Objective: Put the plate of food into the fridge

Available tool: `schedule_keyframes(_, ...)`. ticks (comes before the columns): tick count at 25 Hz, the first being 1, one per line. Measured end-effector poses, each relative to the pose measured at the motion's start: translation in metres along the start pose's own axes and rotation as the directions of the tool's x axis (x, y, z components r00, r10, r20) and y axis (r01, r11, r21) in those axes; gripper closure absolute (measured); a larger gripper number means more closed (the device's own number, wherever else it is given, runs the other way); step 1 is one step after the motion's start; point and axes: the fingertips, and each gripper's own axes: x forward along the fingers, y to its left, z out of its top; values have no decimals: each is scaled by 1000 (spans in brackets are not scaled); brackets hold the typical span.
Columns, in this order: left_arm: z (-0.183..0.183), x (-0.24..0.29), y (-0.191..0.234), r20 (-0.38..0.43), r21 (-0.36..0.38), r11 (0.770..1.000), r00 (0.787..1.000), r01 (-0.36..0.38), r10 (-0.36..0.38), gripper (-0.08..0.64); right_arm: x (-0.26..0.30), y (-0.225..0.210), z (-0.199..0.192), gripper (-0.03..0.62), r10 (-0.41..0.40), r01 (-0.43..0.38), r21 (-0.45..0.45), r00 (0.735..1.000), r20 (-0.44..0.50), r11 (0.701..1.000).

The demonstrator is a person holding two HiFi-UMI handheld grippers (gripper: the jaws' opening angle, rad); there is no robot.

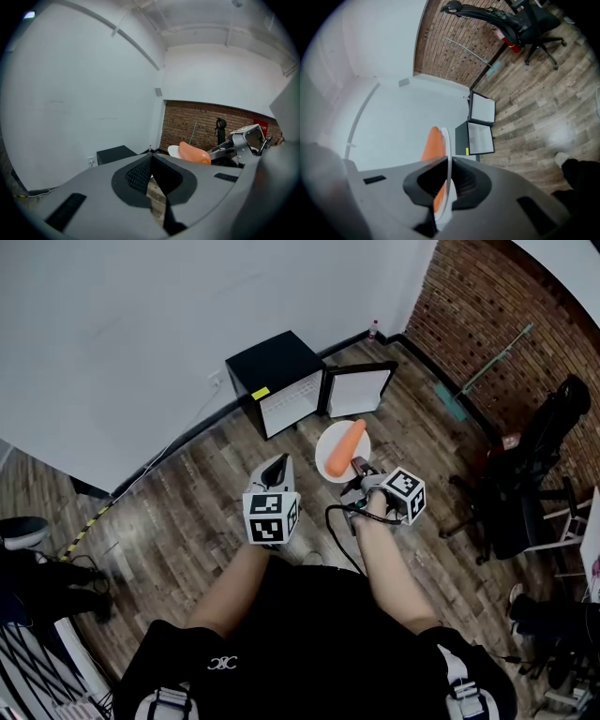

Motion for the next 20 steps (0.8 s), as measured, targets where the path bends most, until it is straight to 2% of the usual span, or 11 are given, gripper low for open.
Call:
schedule_keyframes(4, 1, 27, -6, -25, -3, 1000, 1000, -9, 9, 563, 16, -3, 20, 563, -13, 13, 1, 1000, -28, 1000)
schedule_keyframes(8, 0, 48, 0, -45, -55, 998, 999, -9, 7, 563, 39, -5, 27, 563, -26, 26, 6, 998, -50, 1000)
schedule_keyframes(11, 1, 72, 13, -54, -70, 997, 998, -26, 22, 563, 63, -3, 34, 563, -34, 34, -3, 997, -66, 999)
schedule_keyframes(15, 8, 117, 35, -55, -50, 998, 998, -39, 36, 563, 105, 4, 50, 563, -39, 37, -17, 996, -78, 999)
schedule_keyframes(20, 36, 183, 65, -46, -70, 997, 999, -30, 27, 563, 167, 26, 79, 563, -62, 57, -58, 995, -79, 997)
